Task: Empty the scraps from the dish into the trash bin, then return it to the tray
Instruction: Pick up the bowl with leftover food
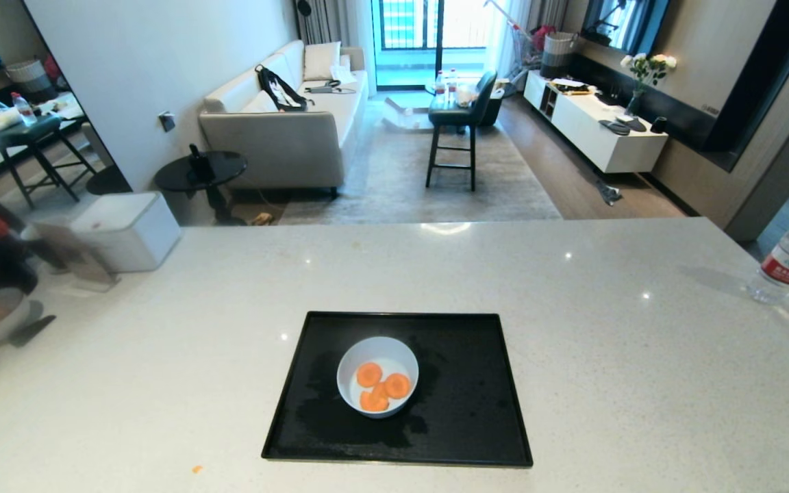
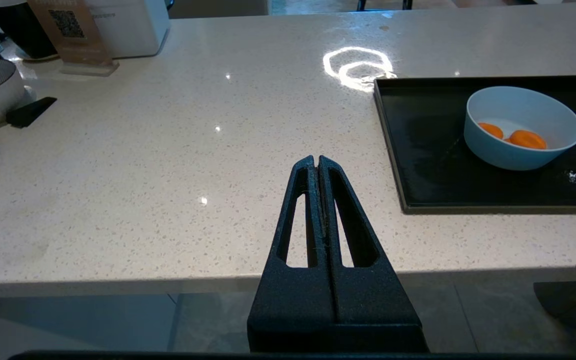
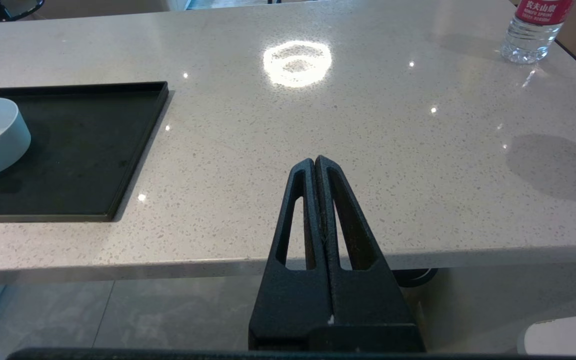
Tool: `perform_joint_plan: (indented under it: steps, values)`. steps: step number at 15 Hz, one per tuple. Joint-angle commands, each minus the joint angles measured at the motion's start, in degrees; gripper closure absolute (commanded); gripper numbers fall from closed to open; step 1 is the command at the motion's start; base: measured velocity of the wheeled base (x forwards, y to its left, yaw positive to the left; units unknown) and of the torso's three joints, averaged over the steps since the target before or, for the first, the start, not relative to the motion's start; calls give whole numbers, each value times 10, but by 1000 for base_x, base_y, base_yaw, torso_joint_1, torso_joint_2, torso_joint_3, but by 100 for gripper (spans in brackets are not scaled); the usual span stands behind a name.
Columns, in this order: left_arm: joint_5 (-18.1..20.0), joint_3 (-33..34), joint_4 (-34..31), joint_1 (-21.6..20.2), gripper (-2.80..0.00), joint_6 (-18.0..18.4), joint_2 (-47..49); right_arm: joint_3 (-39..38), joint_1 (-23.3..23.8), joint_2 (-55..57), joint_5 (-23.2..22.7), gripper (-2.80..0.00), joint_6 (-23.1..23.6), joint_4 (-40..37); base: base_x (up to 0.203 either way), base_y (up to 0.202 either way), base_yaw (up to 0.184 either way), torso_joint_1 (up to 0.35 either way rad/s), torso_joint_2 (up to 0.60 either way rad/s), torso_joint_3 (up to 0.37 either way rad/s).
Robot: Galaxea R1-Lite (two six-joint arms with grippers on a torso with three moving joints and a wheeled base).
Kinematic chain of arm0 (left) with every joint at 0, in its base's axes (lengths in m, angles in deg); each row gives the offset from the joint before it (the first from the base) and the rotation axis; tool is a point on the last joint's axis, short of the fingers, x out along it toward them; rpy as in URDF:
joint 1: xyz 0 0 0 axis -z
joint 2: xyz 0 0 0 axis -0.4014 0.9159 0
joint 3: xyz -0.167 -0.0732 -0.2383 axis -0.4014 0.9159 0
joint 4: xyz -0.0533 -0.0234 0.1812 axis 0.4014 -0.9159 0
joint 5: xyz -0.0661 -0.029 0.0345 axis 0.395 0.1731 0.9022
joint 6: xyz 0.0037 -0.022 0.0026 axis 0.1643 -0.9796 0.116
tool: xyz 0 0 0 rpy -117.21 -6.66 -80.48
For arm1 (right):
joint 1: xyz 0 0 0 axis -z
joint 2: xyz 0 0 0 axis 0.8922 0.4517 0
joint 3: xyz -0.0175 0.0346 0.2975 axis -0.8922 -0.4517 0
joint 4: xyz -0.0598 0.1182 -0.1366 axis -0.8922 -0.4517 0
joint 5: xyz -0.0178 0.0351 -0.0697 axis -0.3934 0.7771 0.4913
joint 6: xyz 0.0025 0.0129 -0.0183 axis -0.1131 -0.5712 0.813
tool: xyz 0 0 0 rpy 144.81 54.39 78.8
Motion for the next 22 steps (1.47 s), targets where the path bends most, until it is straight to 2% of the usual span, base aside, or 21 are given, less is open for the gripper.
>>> perform_joint_plan:
  steps: [1, 6, 10, 13, 17, 19, 22]
  values:
    - [0, 0, 0, 0, 0, 0, 0, 0, 0, 0, 0, 0, 0, 0, 0, 0, 0, 0, 0, 0]
    - [5, -6, -14, 0, 0, 13, 7, 0, 0, 0, 0, 0, 0, 0, 0, 0, 0, 0, 0, 0]
    - [35, -62, -11, 18, 0, 35, 148, 0, 0, 0, 0, 0, 0, 0, 0, 0, 0, 0, 0, 0]
    - [51, -140, -9, 68, 0, 78, 292, 0, 0, 0, 0, 0, 0, 0, 0, 0, 0, 0, 0, 0]
    - [56, -251, -7, 144, 0, 157, 466, 0, 0, 0, 0, 0, 0, 0, 0, 0, 0, 0, 0, 0]
    - [49, -295, -7, 195, 0, 177, 537, 0, 0, 0, 0, 0, 0, 0, 0, 0, 0, 0, 0, 0]
    - [11, -354, -4, 261, 0, 197, 648, 0, 0, 0, 0, 0, 0, 0, 0, 0, 0, 0, 0, 0]
